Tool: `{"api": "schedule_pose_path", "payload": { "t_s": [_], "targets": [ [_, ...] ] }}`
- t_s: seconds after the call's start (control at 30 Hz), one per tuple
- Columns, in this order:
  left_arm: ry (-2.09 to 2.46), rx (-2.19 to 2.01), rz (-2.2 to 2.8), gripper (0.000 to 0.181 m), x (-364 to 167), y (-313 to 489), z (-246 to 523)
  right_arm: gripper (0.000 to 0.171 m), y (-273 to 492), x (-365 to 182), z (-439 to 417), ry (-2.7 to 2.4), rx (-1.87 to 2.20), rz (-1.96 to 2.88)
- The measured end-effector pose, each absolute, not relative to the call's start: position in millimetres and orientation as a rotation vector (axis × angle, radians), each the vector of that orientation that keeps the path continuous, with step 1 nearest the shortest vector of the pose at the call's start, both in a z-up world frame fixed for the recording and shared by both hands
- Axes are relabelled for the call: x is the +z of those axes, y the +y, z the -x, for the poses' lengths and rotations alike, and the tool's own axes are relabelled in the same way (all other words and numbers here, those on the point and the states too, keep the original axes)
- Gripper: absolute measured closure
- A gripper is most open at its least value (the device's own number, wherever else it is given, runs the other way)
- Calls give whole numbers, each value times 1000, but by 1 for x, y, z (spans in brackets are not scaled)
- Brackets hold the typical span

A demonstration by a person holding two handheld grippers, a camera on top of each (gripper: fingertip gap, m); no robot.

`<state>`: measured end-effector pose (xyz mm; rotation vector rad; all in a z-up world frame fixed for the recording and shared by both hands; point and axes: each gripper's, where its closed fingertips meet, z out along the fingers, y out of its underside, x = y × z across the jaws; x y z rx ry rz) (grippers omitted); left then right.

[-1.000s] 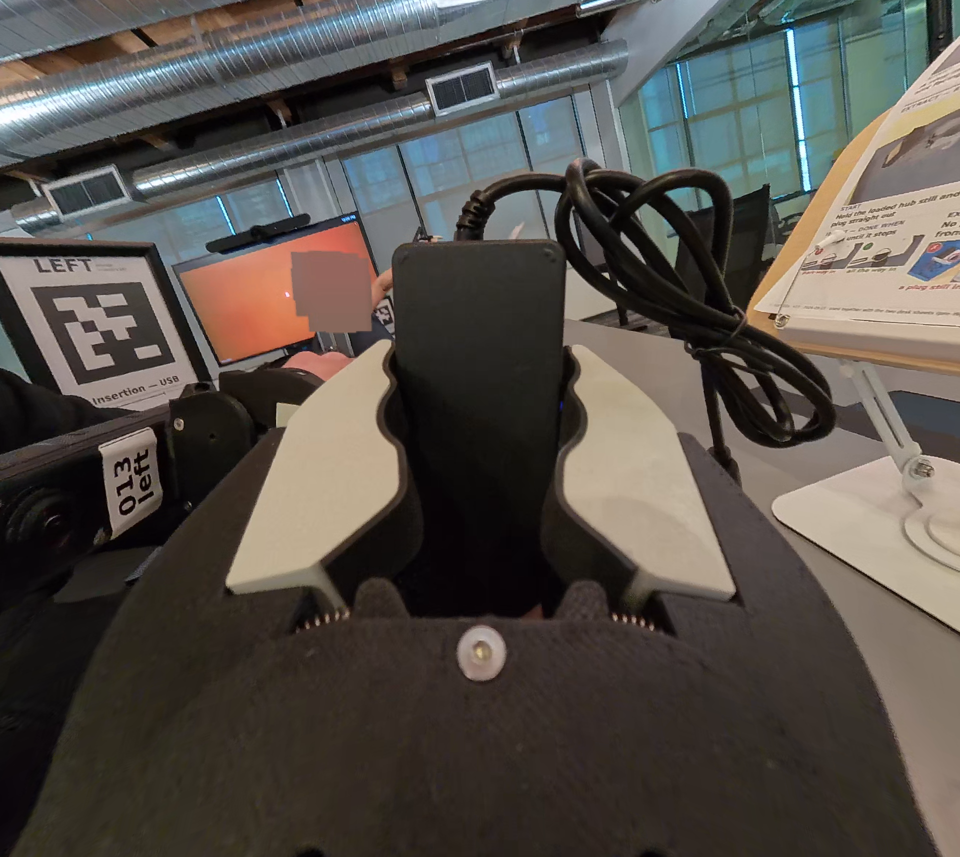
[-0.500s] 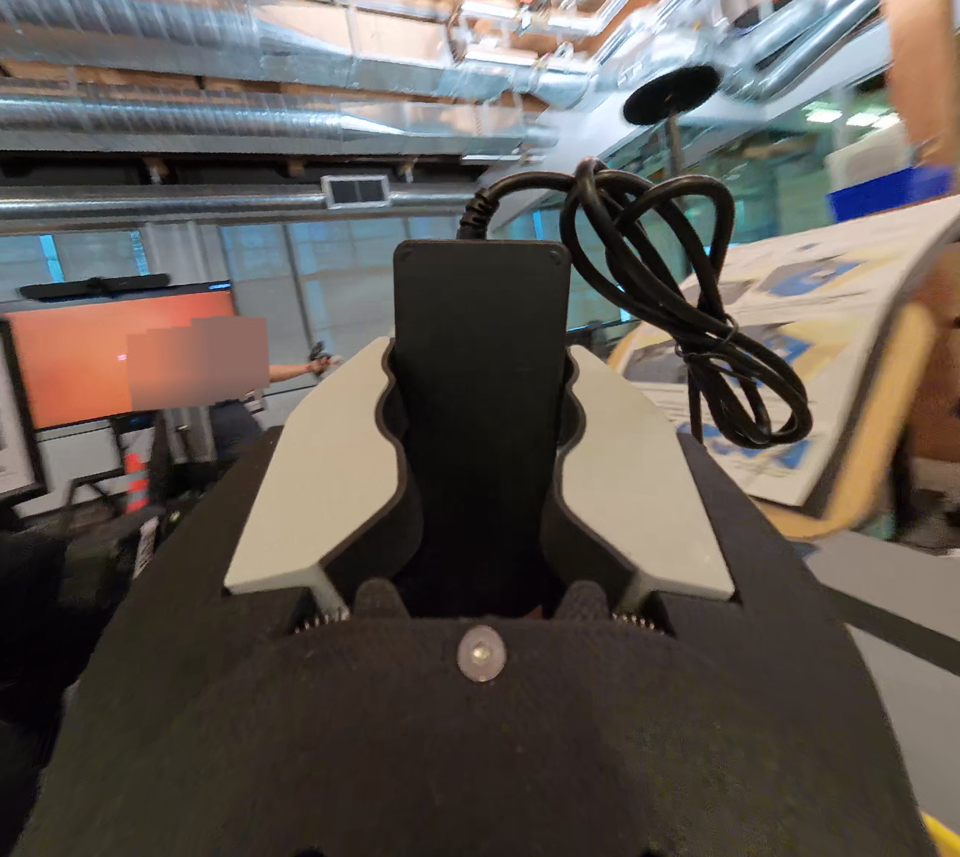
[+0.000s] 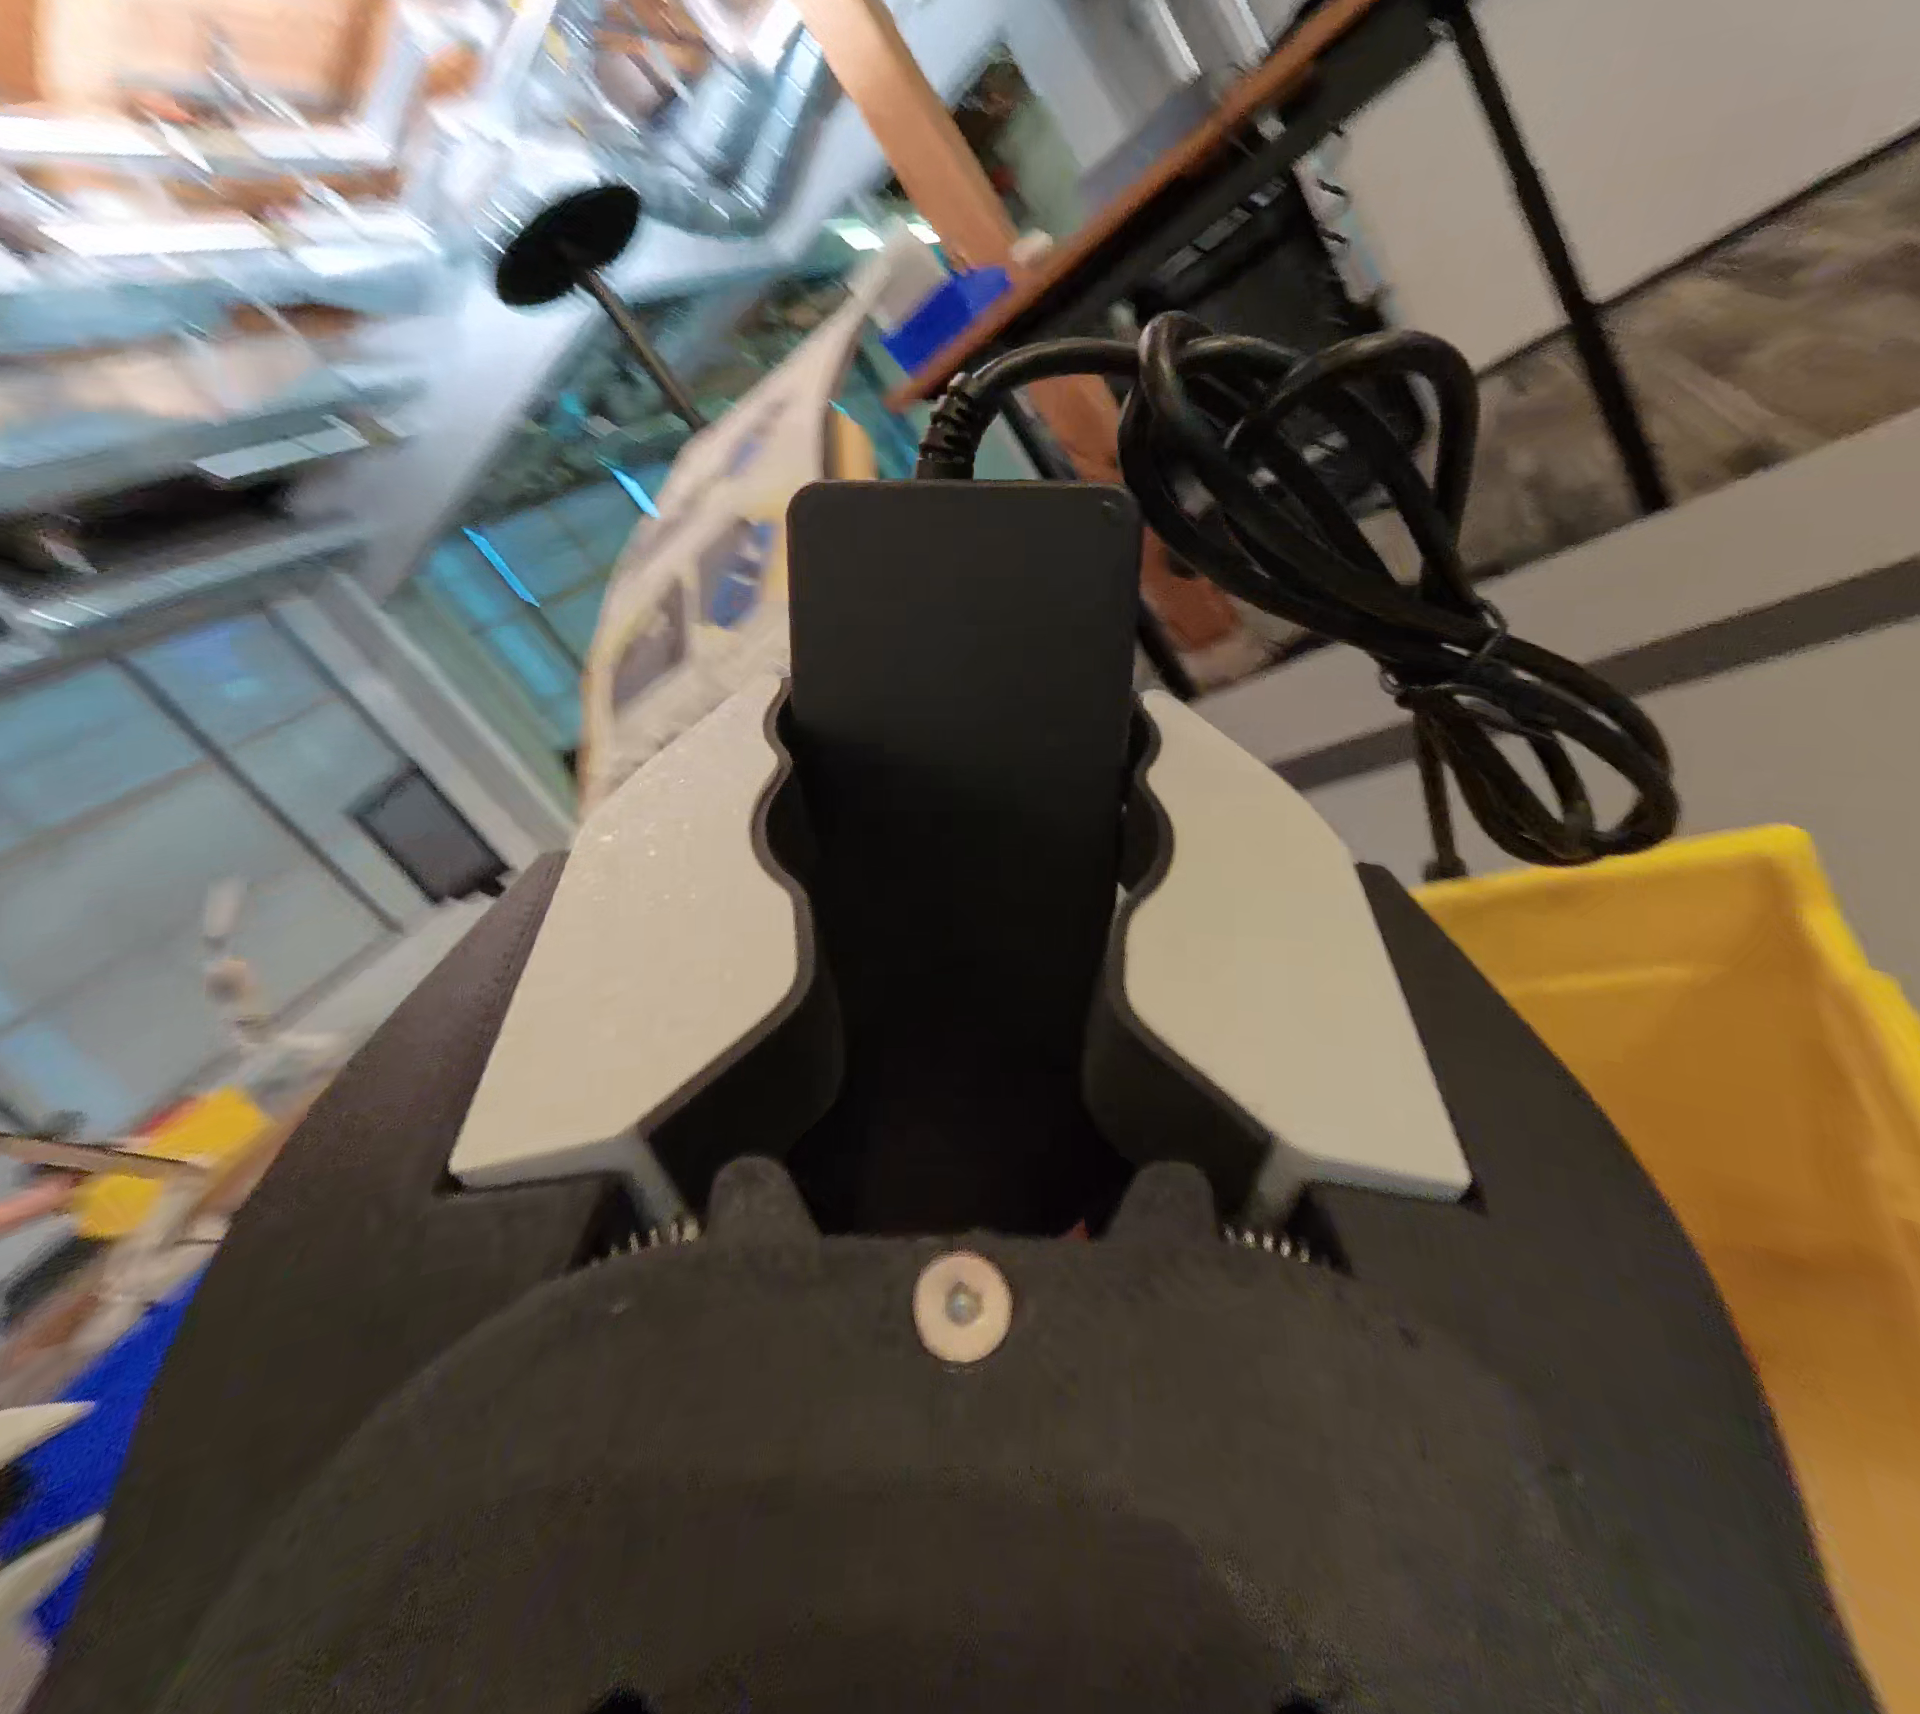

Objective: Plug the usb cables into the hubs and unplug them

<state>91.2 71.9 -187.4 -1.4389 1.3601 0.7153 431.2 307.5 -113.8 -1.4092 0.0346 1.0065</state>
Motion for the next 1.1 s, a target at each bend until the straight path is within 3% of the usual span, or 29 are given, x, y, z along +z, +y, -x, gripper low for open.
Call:
{"api": "schedule_pose_path", "payload": {
  "t_s": [0.2, 0.33, 0.47, 0.67, 0.7, 0.83, 0.9, 1.1],
  "targets": [
    [1402, 705, 1437, 151, -199, 71, -96, 111, 318, -159, -423, -12, 797, 1782],
    [1411, 707, 1441, 150, -202, 69, -95, 86, 311, -181, -420, -128, 599, 1995],
    [1415, 708, 1453, 149, -203, 68, -92, 86, 299, -167, -440, -211, 356, 2006],
    [1429, 701, 1458, 148, -207, 67, -93, 86, 295, -97, -441, -552, -102, 1800],
    [1434, 703, 1458, 148, -208, 67, -93, 87, 299, -92, -436, -608, -151, 1793],
    [1448, 710, 1463, 146, -212, 67, -93, 118, 323, -127, -433, -815, -279, 1964],
    [1450, 712, 1468, 146, -214, 66, -92, 109, 329, -153, -448, -859, -376, 2076],
    [1441, 692, 1487, 145, -217, 69, -89, 122, 316, -182, -476, -896, -443, 2203]
  ]
}}
